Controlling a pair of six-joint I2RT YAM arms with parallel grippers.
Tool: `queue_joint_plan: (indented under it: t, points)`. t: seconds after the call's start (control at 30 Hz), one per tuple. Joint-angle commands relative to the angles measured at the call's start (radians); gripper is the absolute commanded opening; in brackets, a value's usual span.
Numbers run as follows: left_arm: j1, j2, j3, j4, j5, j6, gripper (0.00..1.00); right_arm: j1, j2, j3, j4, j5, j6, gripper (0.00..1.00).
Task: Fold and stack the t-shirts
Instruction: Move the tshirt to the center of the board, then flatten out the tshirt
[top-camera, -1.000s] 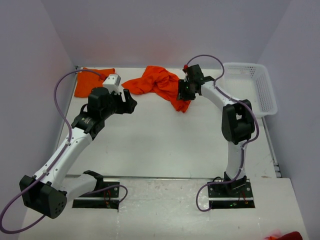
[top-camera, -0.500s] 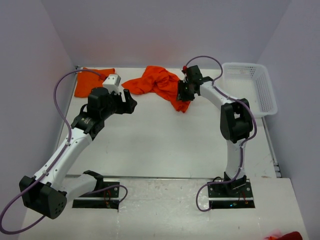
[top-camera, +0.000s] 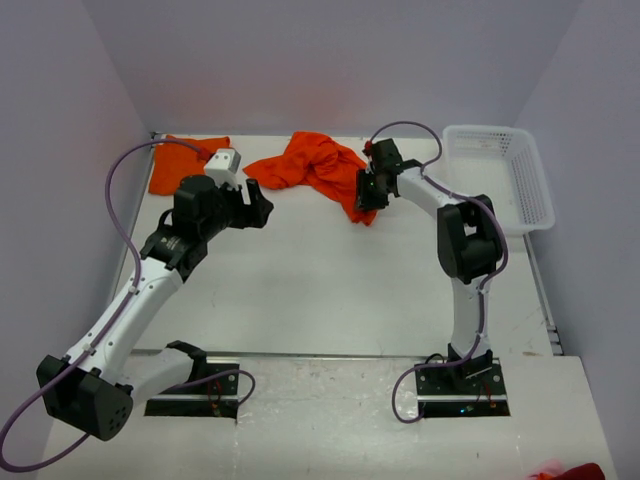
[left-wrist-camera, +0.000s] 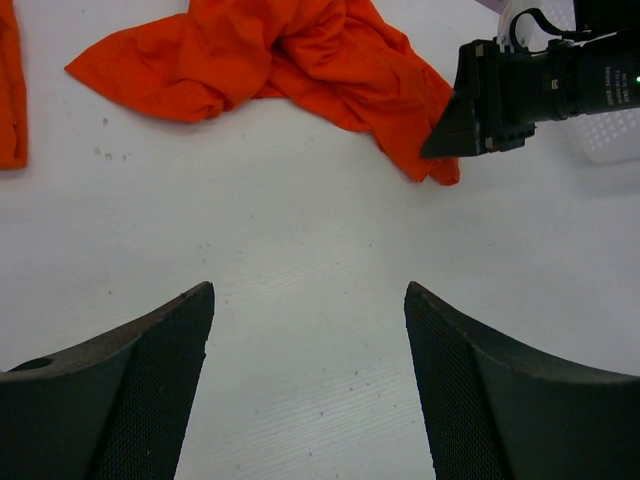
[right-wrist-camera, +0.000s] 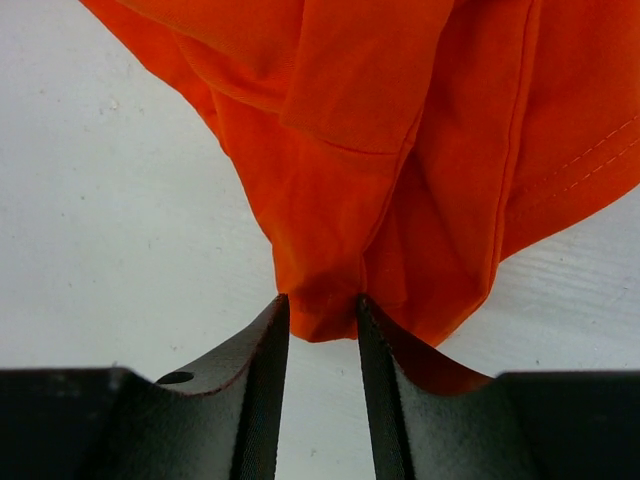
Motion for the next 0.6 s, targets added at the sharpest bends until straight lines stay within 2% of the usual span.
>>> queue_joint_plan:
  t: [0.0, 0.27, 0.33, 0.4, 0.57]
  points:
    - [-0.004, -0.024, 0.025, 0.001, 0.001, 0.021, 0.78, 0.006, 0.011, 0.010, 0.022, -0.015, 0.008, 0.34]
    - [-0.004, -0.023, 0.025, -0.002, 0.004, 0.025, 0.79, 0.006, 0.011, 0.011, 0.023, -0.001, 0.010, 0.37]
    - [-0.004, -0.023, 0.024, -0.002, 0.004, 0.025, 0.79, 0.005, 0.014, 0.014, 0.023, -0.003, 0.007, 0.23]
    - [-0.004, -0.026, 0.024, -0.004, 0.002, 0.026, 0.79, 0.005, 0.019, 0.017, 0.020, -0.003, 0.008, 0.00]
    - [-0.004, -0.027, 0.010, -0.004, -0.010, 0.031, 0.79, 0.008, -0.015, 0.029, 0.024, 0.016, 0.000, 0.00]
